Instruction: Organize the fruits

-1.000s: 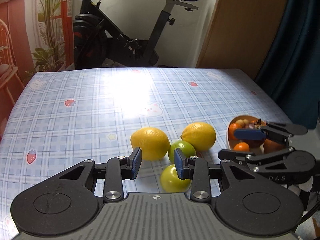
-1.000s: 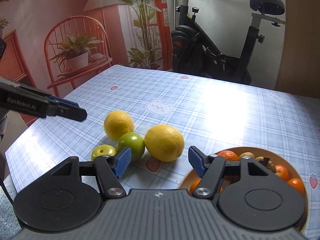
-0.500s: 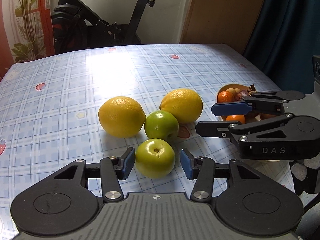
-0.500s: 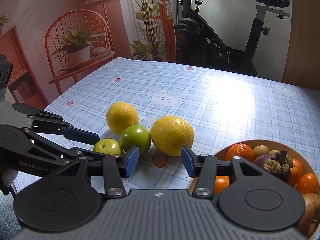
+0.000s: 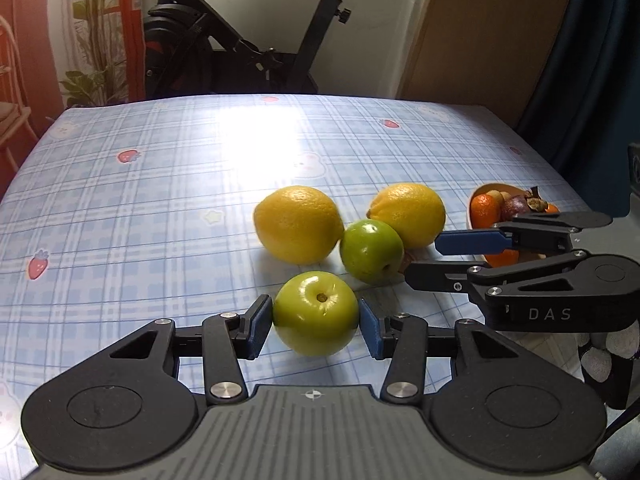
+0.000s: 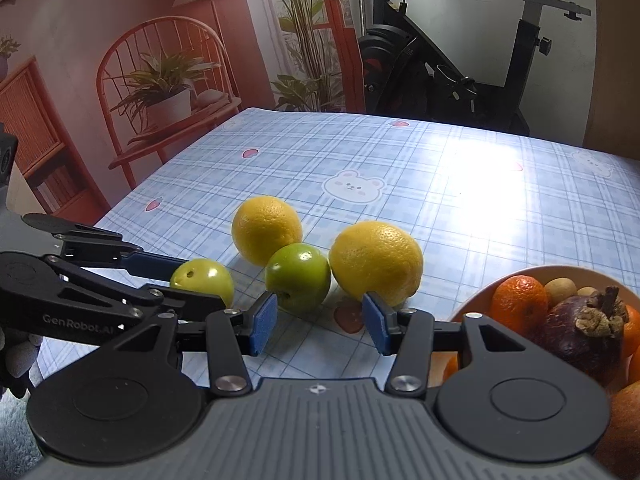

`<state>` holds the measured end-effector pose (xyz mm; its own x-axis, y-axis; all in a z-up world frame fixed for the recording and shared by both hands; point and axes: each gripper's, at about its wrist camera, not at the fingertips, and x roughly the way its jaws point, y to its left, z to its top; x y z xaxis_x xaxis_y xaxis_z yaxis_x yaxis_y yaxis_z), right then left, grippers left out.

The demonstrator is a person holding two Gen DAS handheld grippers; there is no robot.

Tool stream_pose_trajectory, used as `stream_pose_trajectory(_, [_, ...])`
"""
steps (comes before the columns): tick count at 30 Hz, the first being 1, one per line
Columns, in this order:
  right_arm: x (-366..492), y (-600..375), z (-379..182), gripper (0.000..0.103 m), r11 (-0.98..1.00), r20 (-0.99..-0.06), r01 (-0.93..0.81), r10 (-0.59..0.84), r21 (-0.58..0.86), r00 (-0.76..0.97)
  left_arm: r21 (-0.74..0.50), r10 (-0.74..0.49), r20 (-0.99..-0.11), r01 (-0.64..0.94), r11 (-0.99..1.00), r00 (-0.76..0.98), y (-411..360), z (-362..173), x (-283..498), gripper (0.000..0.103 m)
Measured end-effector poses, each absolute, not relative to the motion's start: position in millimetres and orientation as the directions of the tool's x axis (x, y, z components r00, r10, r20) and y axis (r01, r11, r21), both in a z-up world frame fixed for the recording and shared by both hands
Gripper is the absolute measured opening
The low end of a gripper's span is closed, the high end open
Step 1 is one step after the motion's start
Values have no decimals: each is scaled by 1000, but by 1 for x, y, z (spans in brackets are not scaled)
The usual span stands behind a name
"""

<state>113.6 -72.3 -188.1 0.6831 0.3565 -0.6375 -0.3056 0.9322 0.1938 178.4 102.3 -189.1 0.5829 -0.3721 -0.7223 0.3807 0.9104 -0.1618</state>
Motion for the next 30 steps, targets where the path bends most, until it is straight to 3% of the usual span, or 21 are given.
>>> stream_pose_trajectory(11, [129, -47, -191, 52, 944, -644, -281, 325, 173, 693, -225, -318, -654, 225, 948, 687, 142, -177, 162, 50])
stream_pose_trajectory(20, [134, -36, -194, 53, 963, -644, -244, 261, 117, 719, -236, -332, -633, 233, 943, 700, 140, -179, 161, 50])
stream_pose_trajectory(24, [135, -29, -195, 47, 968, -644, -242, 225, 63, 731, -243, -343, -632, 242, 939, 695, 140, -181, 160, 50])
stream_pose_trajectory(30, [129, -30, -195, 46, 962, -651, -261, 244, 73, 718, -249, -353, -630, 251, 935, 692, 139, -182, 158, 50])
